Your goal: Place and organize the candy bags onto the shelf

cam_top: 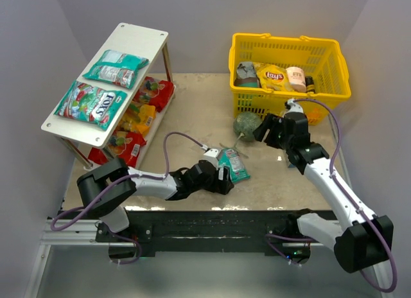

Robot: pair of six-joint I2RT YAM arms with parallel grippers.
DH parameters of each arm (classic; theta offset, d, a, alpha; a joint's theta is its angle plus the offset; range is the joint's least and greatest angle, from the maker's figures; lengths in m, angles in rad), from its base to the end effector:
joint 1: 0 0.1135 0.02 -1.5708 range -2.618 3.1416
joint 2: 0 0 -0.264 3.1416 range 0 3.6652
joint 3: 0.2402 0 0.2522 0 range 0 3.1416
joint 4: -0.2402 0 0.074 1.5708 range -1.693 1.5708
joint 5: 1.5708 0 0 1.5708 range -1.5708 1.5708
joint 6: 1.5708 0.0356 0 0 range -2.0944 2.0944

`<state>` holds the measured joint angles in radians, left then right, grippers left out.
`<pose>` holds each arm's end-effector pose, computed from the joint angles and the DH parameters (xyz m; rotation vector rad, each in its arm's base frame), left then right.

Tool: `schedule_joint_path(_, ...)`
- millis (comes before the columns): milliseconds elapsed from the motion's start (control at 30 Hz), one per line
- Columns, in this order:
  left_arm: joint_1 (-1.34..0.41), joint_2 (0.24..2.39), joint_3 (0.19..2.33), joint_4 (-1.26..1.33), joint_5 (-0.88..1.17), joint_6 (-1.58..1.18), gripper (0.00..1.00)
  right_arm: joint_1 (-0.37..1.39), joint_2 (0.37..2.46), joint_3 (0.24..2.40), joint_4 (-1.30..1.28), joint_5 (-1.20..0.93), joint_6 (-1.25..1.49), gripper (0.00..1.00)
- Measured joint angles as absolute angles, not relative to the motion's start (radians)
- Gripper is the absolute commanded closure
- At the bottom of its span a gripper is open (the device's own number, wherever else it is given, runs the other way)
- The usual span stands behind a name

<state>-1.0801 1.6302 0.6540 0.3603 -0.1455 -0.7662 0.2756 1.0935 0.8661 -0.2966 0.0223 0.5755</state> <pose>0.1515 -0.2725 0.1446 0.2761 2.3043 -0.8549 0.2367 0.0661 0.2964 0.3322 2.1066 0.4864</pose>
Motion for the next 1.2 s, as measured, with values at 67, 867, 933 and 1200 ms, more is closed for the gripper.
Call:
schedule_joint_path(67,-1.085,1.630,0.652,0.366,-0.121,-0.768,0.17,0.276,1.044,0.820,-0.336,-0.005,0.579,0.31)
schedule_joint_path(867,-1.140,1.687,0.651,0.549,0.097,-0.735,0.20,0.276,0.796,0.303,-0.312,-0.238,0.954,0.31)
schedule_joint_path(933,-1.140,1.663,0.651,0.519,0.079,-0.728,0.19,0.276,0.798,0.302,-0.286,-0.243,0.970,0.31)
schedule_joint_path(1200,-1.140,1.487,0.651,0.333,-0.120,-0.696,0.17,0.287,0.923,0.261,-0.129,-0.253,1.037,0.37)
